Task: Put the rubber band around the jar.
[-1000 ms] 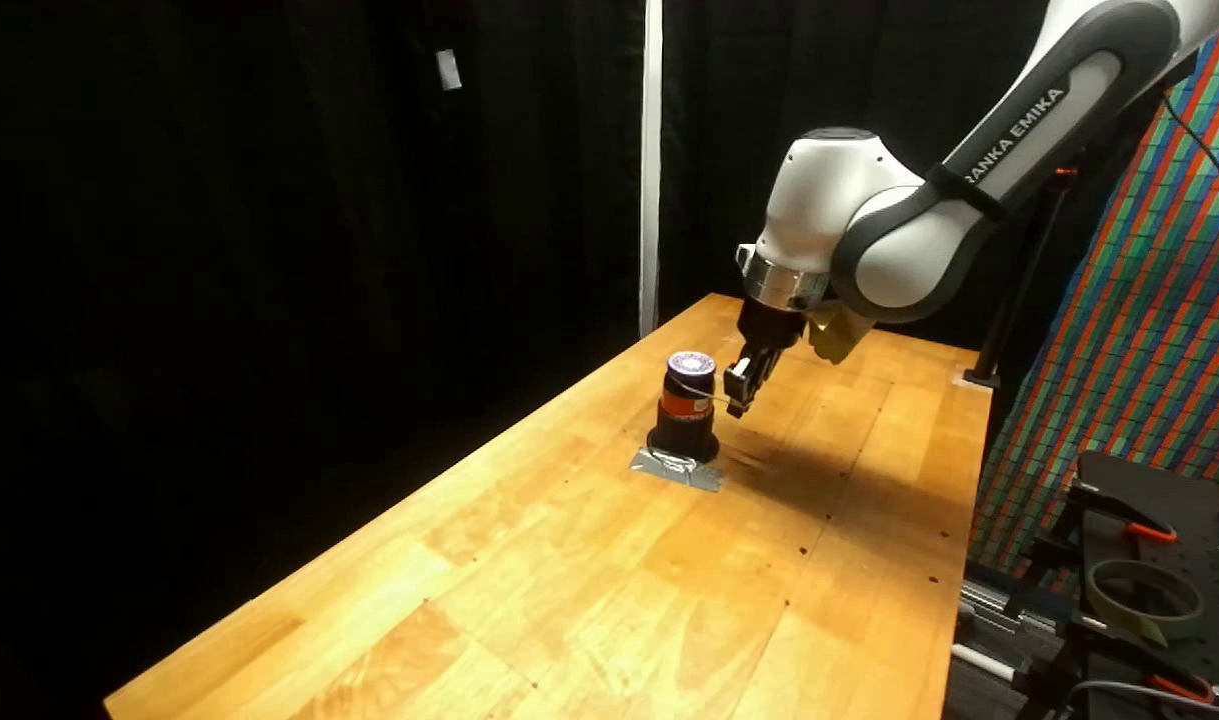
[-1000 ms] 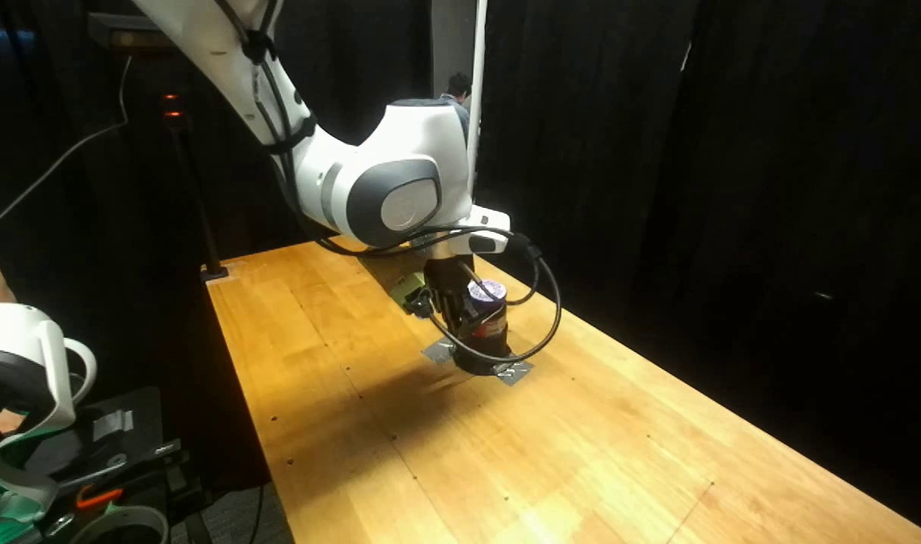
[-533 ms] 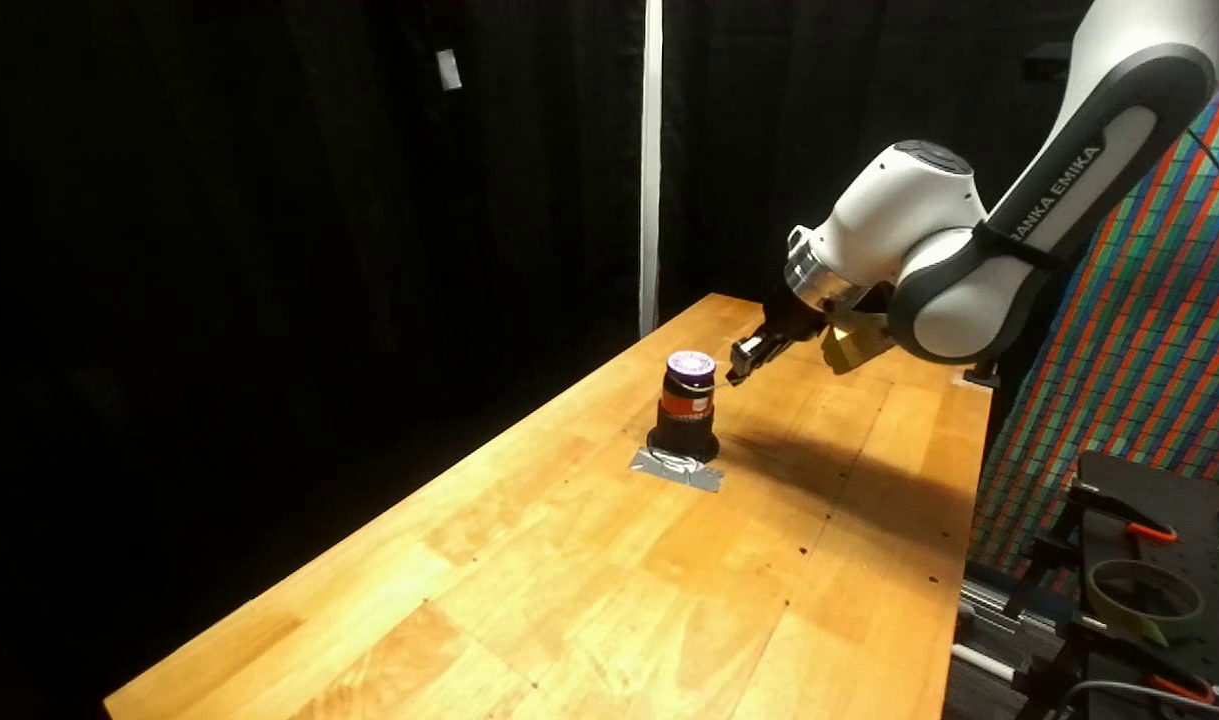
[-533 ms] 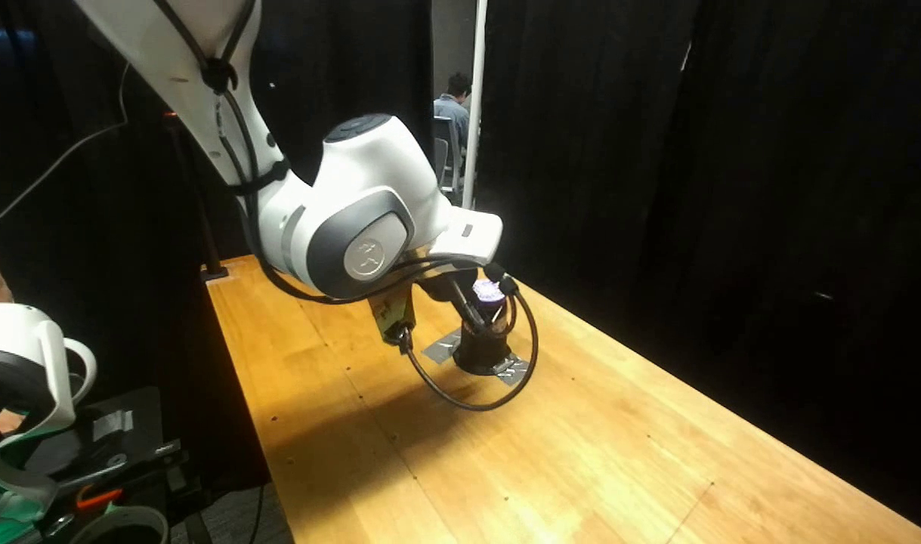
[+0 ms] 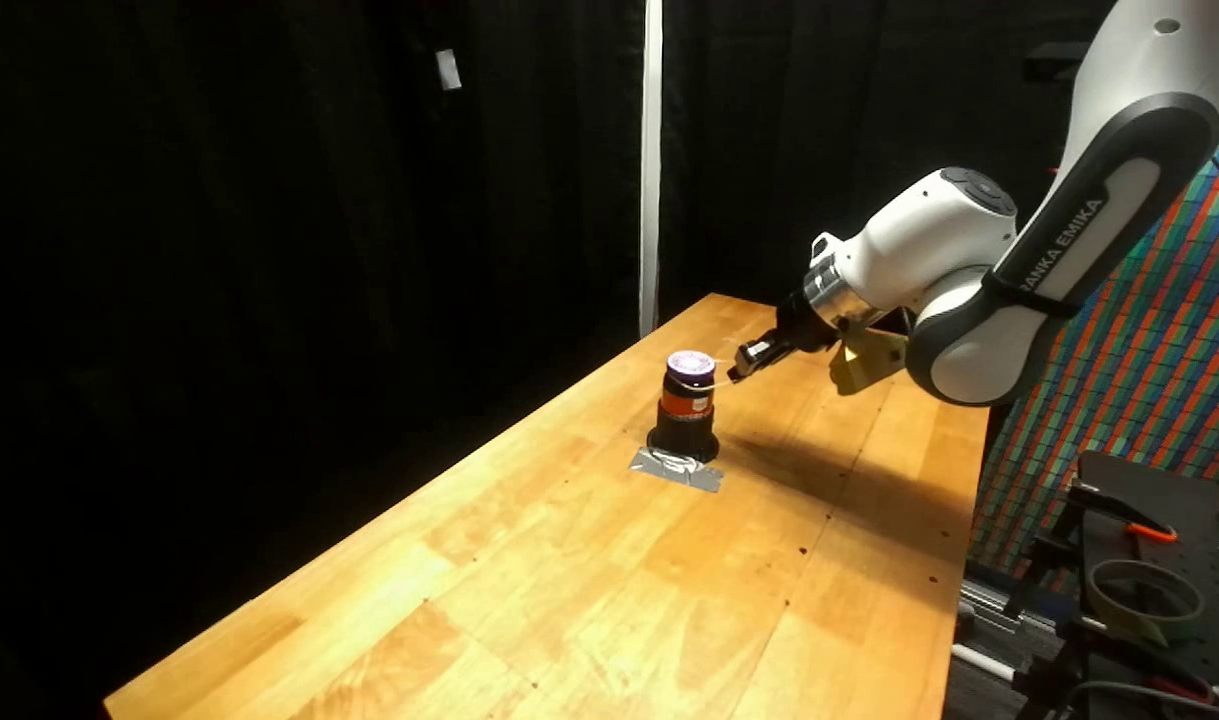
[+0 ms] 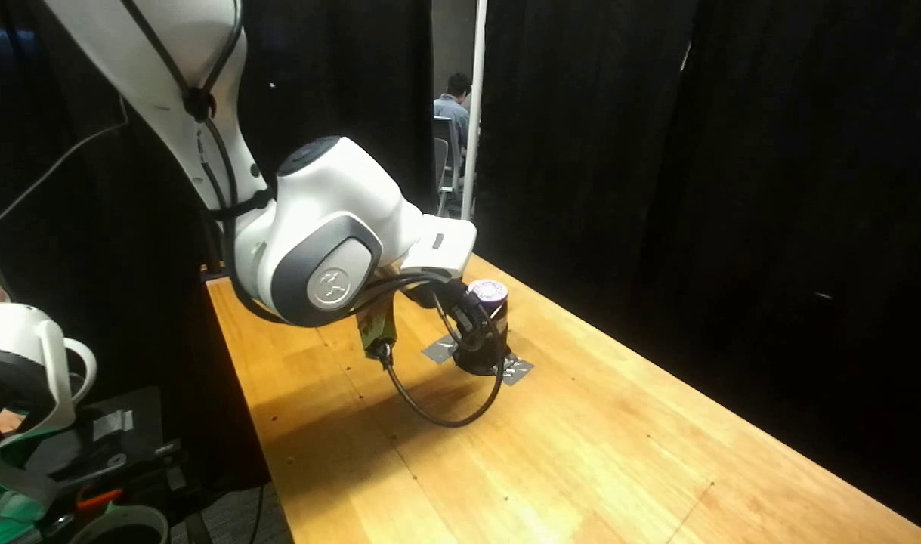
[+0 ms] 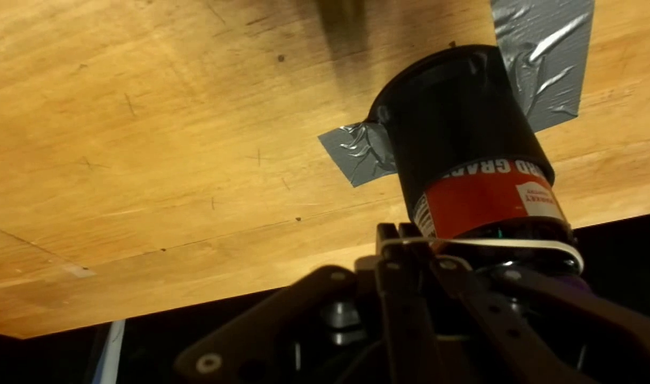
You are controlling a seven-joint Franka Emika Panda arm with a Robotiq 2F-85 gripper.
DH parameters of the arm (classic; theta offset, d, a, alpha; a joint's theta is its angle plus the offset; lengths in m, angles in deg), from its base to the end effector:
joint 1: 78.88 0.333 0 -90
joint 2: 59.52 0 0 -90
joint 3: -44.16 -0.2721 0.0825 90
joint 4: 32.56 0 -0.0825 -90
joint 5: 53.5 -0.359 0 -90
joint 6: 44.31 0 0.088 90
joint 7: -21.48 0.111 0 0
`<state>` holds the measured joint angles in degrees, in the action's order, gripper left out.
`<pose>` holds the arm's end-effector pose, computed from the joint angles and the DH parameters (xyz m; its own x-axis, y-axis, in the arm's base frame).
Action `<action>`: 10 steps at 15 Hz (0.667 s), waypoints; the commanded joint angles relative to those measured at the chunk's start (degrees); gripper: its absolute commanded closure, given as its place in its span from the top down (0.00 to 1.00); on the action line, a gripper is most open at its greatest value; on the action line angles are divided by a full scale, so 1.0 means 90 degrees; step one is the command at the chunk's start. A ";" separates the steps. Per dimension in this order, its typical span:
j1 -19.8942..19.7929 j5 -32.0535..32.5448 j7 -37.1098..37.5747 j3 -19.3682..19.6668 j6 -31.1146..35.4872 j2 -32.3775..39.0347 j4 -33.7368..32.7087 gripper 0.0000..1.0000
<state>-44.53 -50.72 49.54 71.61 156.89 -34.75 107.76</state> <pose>0.5002 0.0607 0.2051 0.7511 -0.1979 0.6298 -0.1735 -0.9796 -0.1010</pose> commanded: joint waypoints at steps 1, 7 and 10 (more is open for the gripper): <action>-0.0953 -0.1080 -0.0876 -0.1246 0.0896 -0.0189 0.0355 0.08; -0.2694 -0.1088 -0.0853 -0.3106 0.2343 0.0061 0.0497 0.08; -0.3104 -0.1077 -0.0833 -0.3469 0.2993 0.0247 0.0532 0.08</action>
<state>-68.77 -61.01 42.09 43.56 177.74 -33.71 111.66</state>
